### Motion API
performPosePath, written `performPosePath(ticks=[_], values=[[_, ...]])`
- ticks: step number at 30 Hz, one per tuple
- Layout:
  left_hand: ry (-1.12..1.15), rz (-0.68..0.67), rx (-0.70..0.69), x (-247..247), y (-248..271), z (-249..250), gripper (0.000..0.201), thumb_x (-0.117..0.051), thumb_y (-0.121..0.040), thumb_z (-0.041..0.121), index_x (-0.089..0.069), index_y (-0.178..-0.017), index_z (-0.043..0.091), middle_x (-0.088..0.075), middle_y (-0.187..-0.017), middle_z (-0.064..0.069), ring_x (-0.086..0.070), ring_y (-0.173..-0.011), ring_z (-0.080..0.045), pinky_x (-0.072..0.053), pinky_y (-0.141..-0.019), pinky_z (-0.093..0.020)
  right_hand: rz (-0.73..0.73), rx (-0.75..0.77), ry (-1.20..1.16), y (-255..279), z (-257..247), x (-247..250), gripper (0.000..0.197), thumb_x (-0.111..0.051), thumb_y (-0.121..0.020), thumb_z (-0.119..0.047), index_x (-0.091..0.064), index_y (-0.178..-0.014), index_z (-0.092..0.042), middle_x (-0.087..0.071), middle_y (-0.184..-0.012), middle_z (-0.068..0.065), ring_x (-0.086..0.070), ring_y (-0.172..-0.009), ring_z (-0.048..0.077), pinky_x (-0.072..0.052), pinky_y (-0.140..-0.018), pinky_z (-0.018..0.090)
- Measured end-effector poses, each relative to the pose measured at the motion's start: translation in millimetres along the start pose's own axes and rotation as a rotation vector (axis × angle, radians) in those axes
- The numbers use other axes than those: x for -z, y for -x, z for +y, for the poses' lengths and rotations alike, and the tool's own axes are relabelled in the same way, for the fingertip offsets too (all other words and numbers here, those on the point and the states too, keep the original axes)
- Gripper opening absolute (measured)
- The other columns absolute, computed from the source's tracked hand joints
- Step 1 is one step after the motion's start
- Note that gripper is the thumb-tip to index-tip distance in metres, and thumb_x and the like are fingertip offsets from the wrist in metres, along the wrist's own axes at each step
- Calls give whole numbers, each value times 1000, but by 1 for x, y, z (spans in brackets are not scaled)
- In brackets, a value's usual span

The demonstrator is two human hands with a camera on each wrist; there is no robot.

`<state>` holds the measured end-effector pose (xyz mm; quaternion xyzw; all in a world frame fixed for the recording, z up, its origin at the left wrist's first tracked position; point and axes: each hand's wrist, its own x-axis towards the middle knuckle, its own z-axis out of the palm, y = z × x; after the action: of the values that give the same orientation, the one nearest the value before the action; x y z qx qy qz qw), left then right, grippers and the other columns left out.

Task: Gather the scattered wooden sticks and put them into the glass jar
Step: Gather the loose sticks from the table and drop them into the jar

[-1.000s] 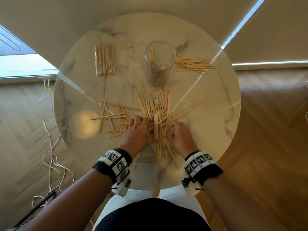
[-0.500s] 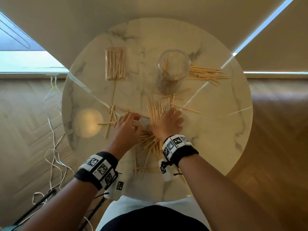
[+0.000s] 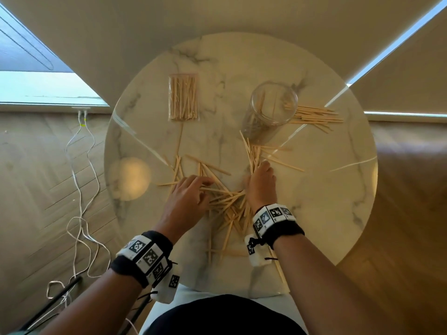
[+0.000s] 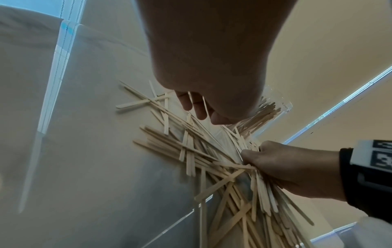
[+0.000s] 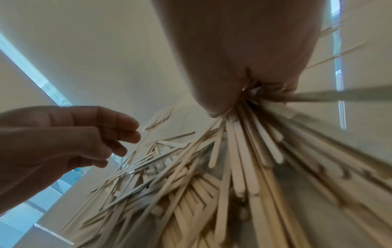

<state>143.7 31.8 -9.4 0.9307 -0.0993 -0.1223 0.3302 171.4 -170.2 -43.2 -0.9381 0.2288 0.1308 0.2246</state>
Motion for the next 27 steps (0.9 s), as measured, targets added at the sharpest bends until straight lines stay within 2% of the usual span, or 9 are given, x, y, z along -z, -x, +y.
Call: performPosePath(ticks=[4, 8, 13, 16, 18, 20, 22, 24, 27], values=[[-11, 8, -31, 5, -2, -4, 30, -66, -91, 12, -67, -120, 21, -69, -115, 4, -61, -113, -21, -44, -102, -33, -15, 55, -135, 3, 13, 11, 29, -52, -99, -14, -47, -120, 6, -54, -116, 22, -56, -103, 40, -46, -85, 45], [-8, 14, -46, 6, -5, -7, 31, -68, -90, 10, -67, -119, 22, -68, -114, 6, -60, -112, -19, -42, -100, -29, -12, 127, -314, 14, 23, 21, 12, -49, -99, -14, -44, -104, -5, -58, -92, 12, -59, -81, 33, -48, -66, 43], [32, 42, -78, 4, -9, -1, 31, -68, -91, 7, -68, -119, 19, -68, -113, 5, -59, -111, -20, -49, -101, -39, 10, 202, -514, 21, 22, 40, 13, -52, -101, -19, -41, -106, -15, -63, -72, 8, -61, -61, 24, -49, -56, 42], [73, 83, -116, 2, -12, 10, 22, -64, -96, 12, -68, -117, 18, -68, -114, 7, -61, -110, -17, -51, -97, -35, 40, 267, -569, 16, 15, 52, 20, -63, -98, -29, -46, -102, -20, -61, -72, -6, -60, -62, 5, -47, -55, 23], [131, 92, -120, 3, -12, 23, 18, -56, -104, 24, -68, -117, 20, -65, -113, 13, -61, -106, -9, -47, -94, -20, 66, 276, -620, 14, 10, 60, 25, -68, -95, -33, -51, -98, -16, -59, -71, -8, -57, -62, 2, -46, -58, 17], [199, 66, -97, 5, -10, 37, 23, -50, -107, 31, -68, -117, 20, -64, -109, 14, -62, -95, -2, -42, -83, -6, 95, 273, -687, 15, 4, 68, 29, -71, -93, -38, -55, -97, -14, -61, -73, -8, -59, -64, 3, -49, -61, 19], [233, 62, -73, 7, -12, 46, 26, -49, -107, 33, -68, -114, 16, -67, -98, 11, -64, -83, -3, -42, -72, -2, 50, 290, -748, 19, -2, 75, 34, -71, -90, -47, -57, -95, -16, -65, -73, -5, -64, -64, 9, -53, -61, 25], [280, 118, -82, 9, -18, 53, 32, -49, -104, 40, -66, -108, 13, -65, -82, 6, -62, -74, -10, -43, -63, -7, -100, 301, -795, 21, -3, 79, 40, -73, -85, -54, -55, -95, -20, -67, -73, 3, -69, -61, 22, -59, -58, 36], [387, 234, -72, 15, -32, 62, 26, -55, -102, 39, -58, -106, 14, -58, -69, -3, -56, -59, -18, -45, -51, -22, -331, 326, -811, 19, 3, 80, 46, -83, -76, -51, -54, -98, -23, -65, -77, 6, -68, -55, 25, -60, -56, 44]])
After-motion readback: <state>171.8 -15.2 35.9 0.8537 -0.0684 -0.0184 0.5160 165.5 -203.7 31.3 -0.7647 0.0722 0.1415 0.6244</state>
